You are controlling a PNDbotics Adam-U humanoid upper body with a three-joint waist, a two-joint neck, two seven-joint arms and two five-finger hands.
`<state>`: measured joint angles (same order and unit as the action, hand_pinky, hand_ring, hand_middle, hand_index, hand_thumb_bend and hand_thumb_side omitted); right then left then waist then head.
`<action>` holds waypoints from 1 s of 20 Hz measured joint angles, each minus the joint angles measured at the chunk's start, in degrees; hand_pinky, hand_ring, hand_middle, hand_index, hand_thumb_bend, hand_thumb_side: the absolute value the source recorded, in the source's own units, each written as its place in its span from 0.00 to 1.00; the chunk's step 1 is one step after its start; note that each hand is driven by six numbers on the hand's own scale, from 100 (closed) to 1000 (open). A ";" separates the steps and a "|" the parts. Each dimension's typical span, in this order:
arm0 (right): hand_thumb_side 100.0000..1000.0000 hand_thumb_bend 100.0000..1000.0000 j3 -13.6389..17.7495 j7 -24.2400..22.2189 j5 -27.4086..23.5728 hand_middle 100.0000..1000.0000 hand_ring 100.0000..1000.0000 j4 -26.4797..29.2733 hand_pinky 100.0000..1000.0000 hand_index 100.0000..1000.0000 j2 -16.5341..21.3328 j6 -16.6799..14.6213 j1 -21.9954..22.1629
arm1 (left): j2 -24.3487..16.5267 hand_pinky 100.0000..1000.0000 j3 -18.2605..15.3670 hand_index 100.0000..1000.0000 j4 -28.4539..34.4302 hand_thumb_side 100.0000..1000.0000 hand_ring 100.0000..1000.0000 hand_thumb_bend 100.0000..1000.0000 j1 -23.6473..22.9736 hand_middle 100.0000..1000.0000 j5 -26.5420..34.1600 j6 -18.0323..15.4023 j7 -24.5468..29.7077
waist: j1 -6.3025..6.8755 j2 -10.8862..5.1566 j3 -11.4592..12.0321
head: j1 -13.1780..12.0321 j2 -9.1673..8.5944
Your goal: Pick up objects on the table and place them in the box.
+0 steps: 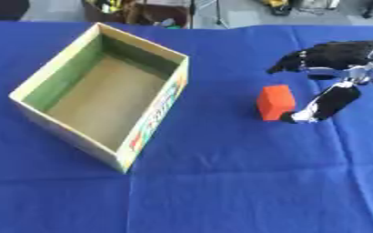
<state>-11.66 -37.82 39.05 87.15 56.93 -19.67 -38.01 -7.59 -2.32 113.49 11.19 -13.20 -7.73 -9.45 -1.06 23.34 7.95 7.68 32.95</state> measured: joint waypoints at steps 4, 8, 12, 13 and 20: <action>0.66 0.33 -0.59 0.21 1.77 0.88 0.88 -3.16 0.84 1.00 -1.27 -0.40 -1.07 | 0.00 0.24 0.01 0.76 0.00 0.86 0.54 0.00 0.02 0.58 0.00 -0.06 0.11 | -0.06 0.11 0.21 | 0.08 -0.17; 0.66 0.33 -0.81 0.66 3.01 0.87 0.88 -5.94 0.84 1.00 -2.29 -0.85 -2.00 | 0.01 0.24 0.03 0.76 0.00 0.86 0.54 0.00 0.16 0.58 0.00 0.01 0.23 | -0.08 0.43 0.62 | 0.18 -0.34; 0.66 0.32 -1.04 1.03 3.80 0.83 0.87 -7.84 0.84 1.00 -2.82 -1.22 -2.36 | 0.02 0.24 0.05 0.76 0.00 0.86 0.54 0.00 0.28 0.58 0.00 -0.04 0.31 | -0.08 0.67 0.79 | 0.32 -0.36; 0.66 0.32 -1.06 1.14 3.80 0.80 0.87 -8.09 0.84 0.99 -2.92 -1.33 -2.36 | 0.02 0.24 0.05 0.76 0.00 0.86 0.54 0.00 0.31 0.58 0.00 -0.06 0.34 | -0.08 0.72 0.79 | 0.34 -0.36; 0.63 0.31 -1.07 1.40 3.40 0.65 0.83 -8.71 0.80 0.83 -3.27 -1.63 -2.63 | 0.02 0.24 0.32 0.76 0.00 0.86 0.54 0.00 0.38 0.58 0.00 -0.10 0.56 | -0.10 0.83 0.81 | 0.41 -0.36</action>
<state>-12.74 -36.42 42.44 78.44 53.67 -21.30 -40.65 -7.57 -2.00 113.49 11.57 -13.19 -7.83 -8.89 -1.16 24.17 8.76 8.09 32.59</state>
